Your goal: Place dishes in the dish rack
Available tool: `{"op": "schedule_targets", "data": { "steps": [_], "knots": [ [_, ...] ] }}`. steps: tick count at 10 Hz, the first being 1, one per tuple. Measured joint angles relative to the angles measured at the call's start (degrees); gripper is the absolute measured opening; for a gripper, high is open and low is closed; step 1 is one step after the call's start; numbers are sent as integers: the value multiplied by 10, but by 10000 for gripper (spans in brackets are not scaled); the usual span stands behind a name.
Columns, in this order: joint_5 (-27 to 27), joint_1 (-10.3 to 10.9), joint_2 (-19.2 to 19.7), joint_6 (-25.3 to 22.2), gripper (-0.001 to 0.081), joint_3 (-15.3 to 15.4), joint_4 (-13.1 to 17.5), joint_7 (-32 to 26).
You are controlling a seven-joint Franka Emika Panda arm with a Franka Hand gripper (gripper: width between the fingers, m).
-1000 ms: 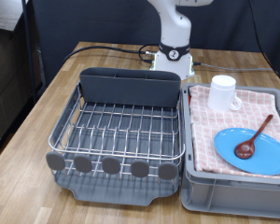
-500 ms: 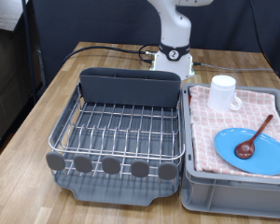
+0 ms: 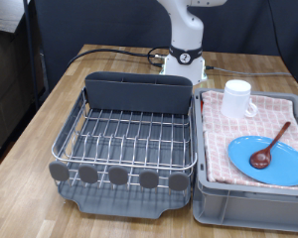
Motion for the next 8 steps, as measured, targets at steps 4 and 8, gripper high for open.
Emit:
{"op": "schedule_targets", "data": {
  "steps": [4, 8],
  "knots": [
    [-78, -1, 66, 98, 803, 32, -14, 68],
    [-123, -2, 138, 211, 803, 35, -54, 126]
  ]
}}
